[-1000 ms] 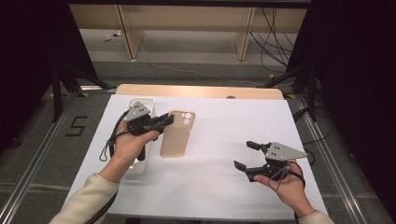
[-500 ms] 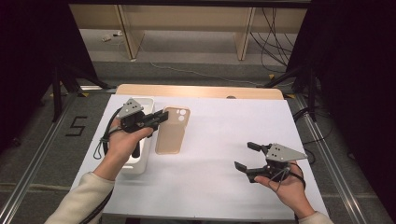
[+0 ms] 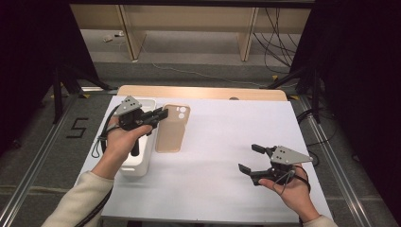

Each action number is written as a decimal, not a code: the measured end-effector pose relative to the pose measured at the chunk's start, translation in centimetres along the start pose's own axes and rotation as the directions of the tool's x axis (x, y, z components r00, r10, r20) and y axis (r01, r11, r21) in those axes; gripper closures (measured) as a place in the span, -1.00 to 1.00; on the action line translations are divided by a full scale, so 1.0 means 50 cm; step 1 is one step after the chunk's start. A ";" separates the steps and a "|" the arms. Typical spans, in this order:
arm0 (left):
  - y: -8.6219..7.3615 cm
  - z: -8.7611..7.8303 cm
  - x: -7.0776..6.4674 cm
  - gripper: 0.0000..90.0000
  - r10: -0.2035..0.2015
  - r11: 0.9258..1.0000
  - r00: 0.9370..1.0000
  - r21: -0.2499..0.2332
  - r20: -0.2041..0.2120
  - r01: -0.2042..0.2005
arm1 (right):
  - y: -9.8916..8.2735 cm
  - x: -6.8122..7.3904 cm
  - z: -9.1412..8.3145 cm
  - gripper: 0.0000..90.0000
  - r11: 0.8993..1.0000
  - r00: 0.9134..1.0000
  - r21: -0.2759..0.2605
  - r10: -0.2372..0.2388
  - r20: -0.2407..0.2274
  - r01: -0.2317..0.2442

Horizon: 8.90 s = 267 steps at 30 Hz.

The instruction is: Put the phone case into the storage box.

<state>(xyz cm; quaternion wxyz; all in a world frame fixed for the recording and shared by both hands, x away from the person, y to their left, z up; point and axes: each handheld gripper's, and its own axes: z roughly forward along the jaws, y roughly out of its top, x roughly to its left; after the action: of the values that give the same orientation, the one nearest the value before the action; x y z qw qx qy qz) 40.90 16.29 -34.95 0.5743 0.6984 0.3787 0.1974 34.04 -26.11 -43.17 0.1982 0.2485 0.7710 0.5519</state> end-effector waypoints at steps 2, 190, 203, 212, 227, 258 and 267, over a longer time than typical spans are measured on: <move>0.001 -0.001 0.001 0.81 0.001 1.000 1.000 -0.001 -0.001 -0.001 | 0.000 0.000 -0.005 -0.63 1.000 1.000 0.029 0.002 0.007 -0.002; 0.067 -0.027 0.212 0.81 0.069 0.995 0.993 -0.069 -0.099 -0.076 | -0.010 0.000 -0.001 -0.62 0.999 0.999 -0.030 0.032 0.009 -0.032; 0.068 -0.016 0.227 0.81 0.070 0.995 0.991 -0.062 -0.110 -0.078 | -0.008 -0.002 -0.007 -0.62 1.000 1.000 -0.006 0.028 -0.005 -0.028; 0.068 -0.008 0.236 0.81 0.077 0.995 0.990 -0.061 -0.115 -0.085 | -0.011 -0.002 -0.005 -0.62 0.999 0.999 -0.008 0.037 -0.011 -0.037; 0.066 0.005 0.254 0.81 0.071 0.995 0.990 -0.066 -0.126 -0.080 | -0.012 -0.003 -0.007 -0.62 0.999 0.999 -0.001 0.042 -0.009 -0.042; 0.050 0.023 0.278 0.81 0.053 0.995 0.989 -0.079 -0.140 -0.065 | -0.013 -0.003 -0.008 -0.62 0.999 0.999 0.014 0.041 -0.007 -0.041; 0.050 0.025 0.280 0.81 0.052 0.994 0.989 -0.086 -0.141 -0.065 | -0.014 -0.003 -0.005 -0.62 0.999 0.999 -0.012 0.045 -0.017 -0.045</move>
<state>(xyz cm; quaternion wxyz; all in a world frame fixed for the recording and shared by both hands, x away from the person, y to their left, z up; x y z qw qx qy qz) 51.44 25.89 -35.12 0.5715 0.6672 0.3877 0.2790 33.91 -26.60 -43.74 0.1807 0.2597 0.7636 0.5629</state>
